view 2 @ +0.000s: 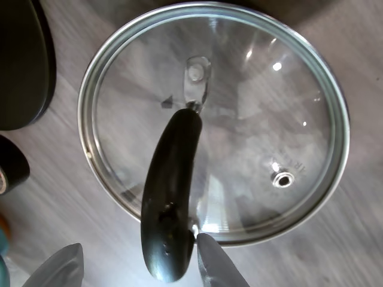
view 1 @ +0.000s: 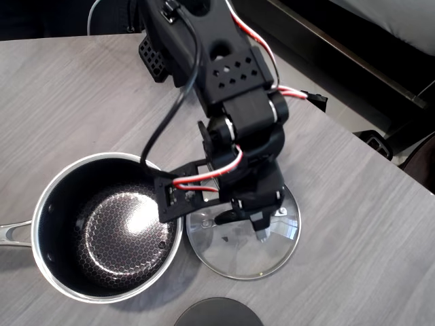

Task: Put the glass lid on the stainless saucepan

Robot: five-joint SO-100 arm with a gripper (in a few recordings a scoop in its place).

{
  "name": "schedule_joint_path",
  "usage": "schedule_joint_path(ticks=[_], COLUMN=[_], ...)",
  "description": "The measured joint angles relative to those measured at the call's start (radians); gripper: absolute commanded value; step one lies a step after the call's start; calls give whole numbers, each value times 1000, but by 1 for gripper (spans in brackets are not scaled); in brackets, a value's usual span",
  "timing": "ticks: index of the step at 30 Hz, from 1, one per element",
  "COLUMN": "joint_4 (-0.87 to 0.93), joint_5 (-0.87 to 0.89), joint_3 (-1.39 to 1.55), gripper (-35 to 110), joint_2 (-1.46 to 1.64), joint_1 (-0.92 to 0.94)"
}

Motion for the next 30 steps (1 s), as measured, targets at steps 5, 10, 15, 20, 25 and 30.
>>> schedule_joint_path(ticks=[5,10,15,20,25,30], joint_4=[0,-14,-18,-3,57,95], joint_5=[0,0,0,2,8,8], joint_3=[-8,-8,-26,-48,-52,-64], gripper=[19,0,0,0,0,0], joint_2=[-60,-74,-74,-75,-15,156], joint_1=[2,20,20,20,-3,-41])
